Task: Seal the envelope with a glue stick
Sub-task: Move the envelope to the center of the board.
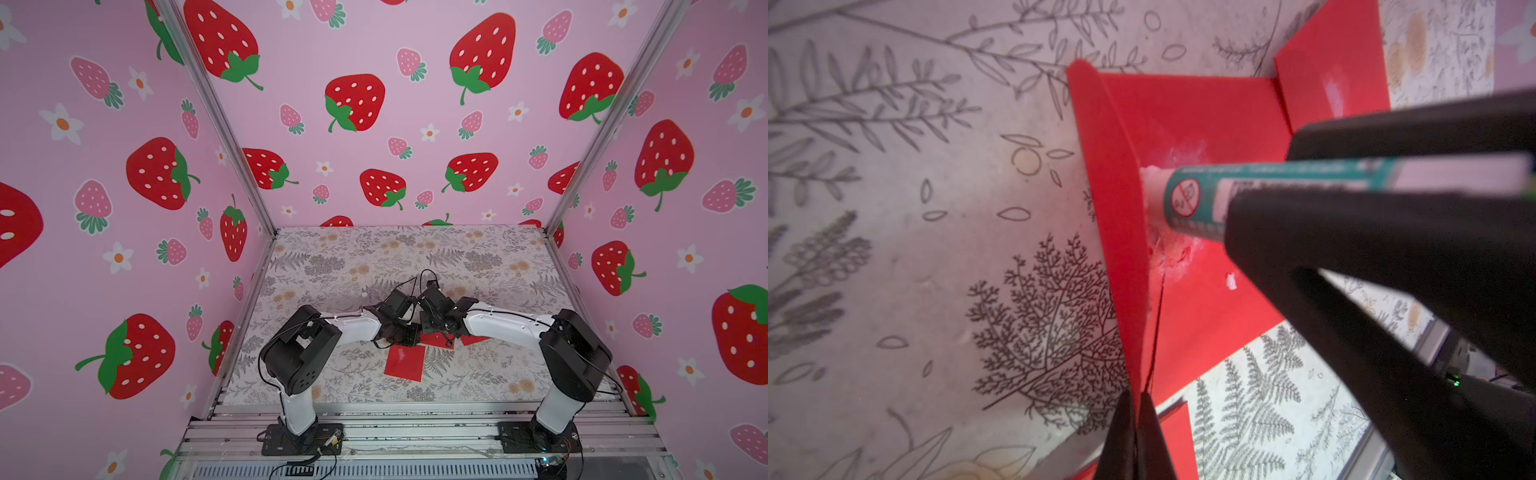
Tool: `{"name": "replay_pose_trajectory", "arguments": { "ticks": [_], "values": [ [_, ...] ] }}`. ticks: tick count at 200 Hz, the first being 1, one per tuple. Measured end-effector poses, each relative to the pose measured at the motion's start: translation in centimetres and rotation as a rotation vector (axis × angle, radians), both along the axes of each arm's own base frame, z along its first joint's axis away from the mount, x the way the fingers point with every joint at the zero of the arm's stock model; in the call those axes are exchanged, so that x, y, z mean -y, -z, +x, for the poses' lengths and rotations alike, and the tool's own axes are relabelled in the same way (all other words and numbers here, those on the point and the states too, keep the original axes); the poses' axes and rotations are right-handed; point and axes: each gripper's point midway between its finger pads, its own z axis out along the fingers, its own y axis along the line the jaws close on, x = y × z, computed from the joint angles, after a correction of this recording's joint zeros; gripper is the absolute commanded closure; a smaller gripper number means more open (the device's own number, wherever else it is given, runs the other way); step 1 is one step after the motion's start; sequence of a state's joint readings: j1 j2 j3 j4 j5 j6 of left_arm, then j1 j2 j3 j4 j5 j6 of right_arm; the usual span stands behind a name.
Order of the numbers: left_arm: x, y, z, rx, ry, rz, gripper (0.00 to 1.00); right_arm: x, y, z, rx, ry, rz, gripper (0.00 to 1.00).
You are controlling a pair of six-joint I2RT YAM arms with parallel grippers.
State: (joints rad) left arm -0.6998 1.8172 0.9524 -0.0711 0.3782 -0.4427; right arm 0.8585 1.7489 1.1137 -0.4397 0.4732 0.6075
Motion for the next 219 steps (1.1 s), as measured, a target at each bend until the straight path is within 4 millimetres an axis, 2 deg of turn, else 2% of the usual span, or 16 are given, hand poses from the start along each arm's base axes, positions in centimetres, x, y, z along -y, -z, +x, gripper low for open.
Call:
{"name": "replay_pose_trajectory", "arguments": {
  "ticks": [52, 118, 148, 167, 192, 219],
  "values": [
    [-0.2, 0.0, 0.1, 0.000, -0.006, 0.002, 1.00, -0.1, 0.0, 0.7, 0.023, 0.010, -0.035, 1.00],
    [-0.3, -0.1, 0.1, -0.001, -0.007, 0.004, 1.00, -3.0, 0.8, -0.2, -0.075, -0.069, 0.120, 1.00],
    [-0.4, 0.0, 0.1, -0.006, -0.009, 0.009, 1.00, -3.4, 1.1, -0.8, -0.117, -0.092, 0.151, 1.00],
    [-0.7, 0.0, -0.1, -0.009, -0.011, 0.021, 1.00, -2.8, 1.3, -1.6, -0.144, -0.088, 0.156, 1.00],
    [-1.5, 0.0, -0.1, 0.002, -0.014, 0.055, 1.00, -0.9, 0.7, -2.4, -0.183, -0.038, 0.209, 1.00],
    [-3.1, -0.2, 0.5, 0.021, -0.040, 0.091, 1.00, 1.5, -1.1, -2.5, -0.199, 0.032, 0.321, 1.00]
  ]
}}
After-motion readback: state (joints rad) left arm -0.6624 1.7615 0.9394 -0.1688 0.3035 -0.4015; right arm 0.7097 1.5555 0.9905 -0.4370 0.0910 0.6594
